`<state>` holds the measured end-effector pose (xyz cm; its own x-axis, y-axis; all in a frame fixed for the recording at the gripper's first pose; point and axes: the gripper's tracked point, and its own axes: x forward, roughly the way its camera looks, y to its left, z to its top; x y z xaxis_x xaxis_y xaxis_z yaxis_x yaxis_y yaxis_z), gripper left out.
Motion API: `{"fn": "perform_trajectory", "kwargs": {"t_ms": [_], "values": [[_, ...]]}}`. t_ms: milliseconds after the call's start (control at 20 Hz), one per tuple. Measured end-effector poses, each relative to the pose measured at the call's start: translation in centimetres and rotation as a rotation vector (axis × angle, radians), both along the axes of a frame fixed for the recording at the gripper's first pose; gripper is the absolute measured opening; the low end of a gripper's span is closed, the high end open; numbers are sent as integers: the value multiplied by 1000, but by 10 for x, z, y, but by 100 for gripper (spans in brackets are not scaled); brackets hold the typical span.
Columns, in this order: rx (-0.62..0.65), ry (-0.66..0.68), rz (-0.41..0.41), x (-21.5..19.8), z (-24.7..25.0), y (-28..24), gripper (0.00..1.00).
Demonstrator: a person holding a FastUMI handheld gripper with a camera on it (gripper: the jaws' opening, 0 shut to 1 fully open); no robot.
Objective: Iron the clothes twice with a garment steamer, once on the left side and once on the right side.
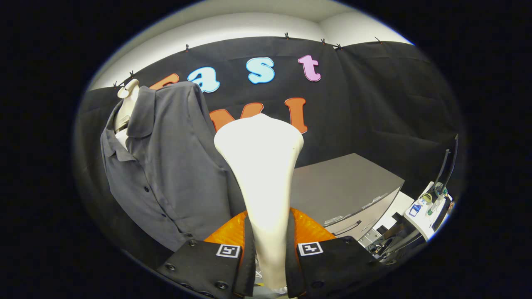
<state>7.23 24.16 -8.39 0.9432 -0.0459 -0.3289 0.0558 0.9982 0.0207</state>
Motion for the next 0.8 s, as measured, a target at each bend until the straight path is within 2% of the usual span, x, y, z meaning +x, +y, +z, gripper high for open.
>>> {"fn": "perform_trajectory", "kwargs": {"t_ms": [400, 800], "values": [[-33, -90, 36, -22, 36, 66, 37], [-55, -103, 139, -8, 32, 155, 37]]}}
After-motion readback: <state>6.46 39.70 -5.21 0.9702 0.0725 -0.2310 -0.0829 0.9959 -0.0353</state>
